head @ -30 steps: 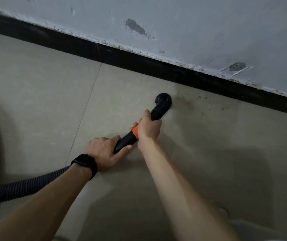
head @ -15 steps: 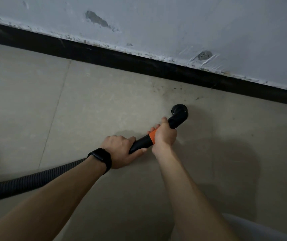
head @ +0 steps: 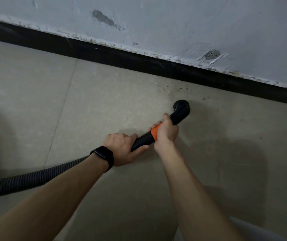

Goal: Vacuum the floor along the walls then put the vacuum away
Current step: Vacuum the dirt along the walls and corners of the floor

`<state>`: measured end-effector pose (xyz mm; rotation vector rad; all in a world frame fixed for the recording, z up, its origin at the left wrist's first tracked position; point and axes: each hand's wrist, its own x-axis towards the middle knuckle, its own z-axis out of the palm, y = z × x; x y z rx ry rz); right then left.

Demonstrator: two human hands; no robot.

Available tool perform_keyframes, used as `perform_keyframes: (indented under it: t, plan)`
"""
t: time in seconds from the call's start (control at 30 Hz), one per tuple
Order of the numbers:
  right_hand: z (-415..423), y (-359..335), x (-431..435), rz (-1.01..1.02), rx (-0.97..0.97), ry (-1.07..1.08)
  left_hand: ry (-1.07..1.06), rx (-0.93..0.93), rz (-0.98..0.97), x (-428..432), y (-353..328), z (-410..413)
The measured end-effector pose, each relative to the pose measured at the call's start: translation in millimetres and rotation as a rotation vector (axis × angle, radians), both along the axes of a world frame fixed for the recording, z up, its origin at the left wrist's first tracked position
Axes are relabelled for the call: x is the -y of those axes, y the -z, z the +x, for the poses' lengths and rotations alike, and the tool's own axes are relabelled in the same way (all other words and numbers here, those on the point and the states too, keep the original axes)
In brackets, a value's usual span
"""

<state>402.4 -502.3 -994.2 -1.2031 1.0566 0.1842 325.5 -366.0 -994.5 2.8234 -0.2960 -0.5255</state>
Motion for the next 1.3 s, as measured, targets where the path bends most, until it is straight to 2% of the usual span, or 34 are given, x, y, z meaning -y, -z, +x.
perform_keyframes:
  t: [0.47, 1.3]
  plan:
    - [2, 2, -46, 0.109, 0.038, -0.155, -0.154, 0.024, 0.038, -37, 3, -13]
    - [50, 5, -61, 0.053, 0.065, -0.240, -0.238, 0.054, -0.014, -45, 12, 29]
